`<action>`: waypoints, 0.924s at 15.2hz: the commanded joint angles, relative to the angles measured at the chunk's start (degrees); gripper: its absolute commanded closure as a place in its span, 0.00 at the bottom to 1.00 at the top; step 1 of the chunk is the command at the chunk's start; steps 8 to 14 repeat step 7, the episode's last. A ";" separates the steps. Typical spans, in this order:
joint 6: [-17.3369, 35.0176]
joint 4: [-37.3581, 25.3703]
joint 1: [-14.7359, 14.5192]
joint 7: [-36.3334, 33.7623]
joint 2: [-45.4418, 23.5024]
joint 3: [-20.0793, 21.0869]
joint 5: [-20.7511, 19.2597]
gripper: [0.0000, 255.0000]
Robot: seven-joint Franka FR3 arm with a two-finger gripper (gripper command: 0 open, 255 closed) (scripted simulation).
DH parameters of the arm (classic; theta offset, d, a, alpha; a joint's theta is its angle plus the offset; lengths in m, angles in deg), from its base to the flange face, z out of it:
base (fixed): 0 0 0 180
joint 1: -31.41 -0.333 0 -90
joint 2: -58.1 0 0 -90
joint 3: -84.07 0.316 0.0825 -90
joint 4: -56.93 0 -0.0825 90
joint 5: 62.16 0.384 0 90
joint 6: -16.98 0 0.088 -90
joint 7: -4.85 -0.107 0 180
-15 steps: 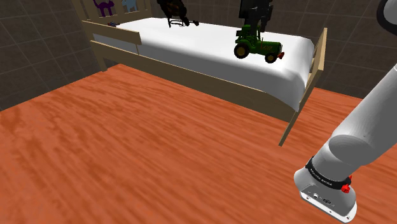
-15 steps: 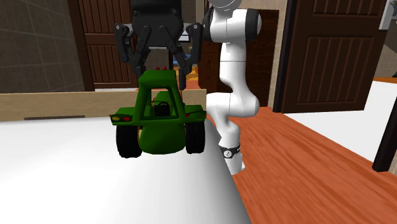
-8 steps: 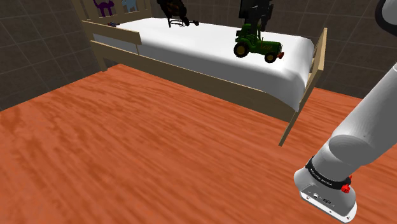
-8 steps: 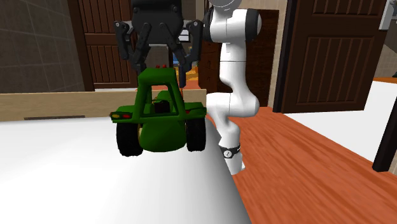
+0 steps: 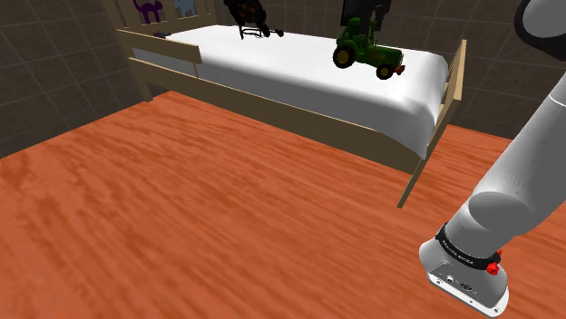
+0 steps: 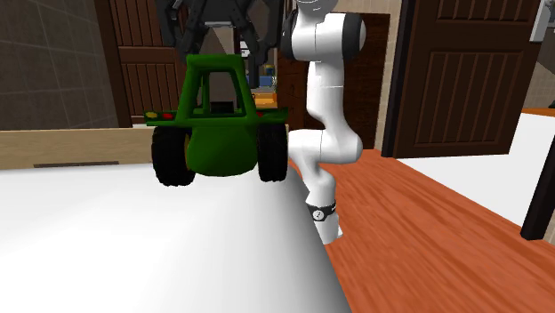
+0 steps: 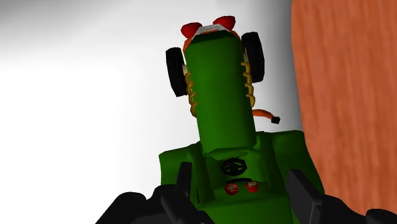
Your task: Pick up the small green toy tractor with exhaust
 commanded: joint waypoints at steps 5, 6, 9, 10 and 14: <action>-6.37 -10.20 0.42 0.68 -3.77 -0.32 0.57 1.00; -6.55 -10.51 0.44 0.69 -3.89 -0.33 0.59 1.00; -6.54 -10.48 0.44 0.69 -3.88 -0.32 0.59 1.00; -6.54 -10.48 0.44 0.69 -3.88 -0.32 0.59 1.00; -6.54 -10.48 0.44 0.69 -3.88 -0.32 0.59 1.00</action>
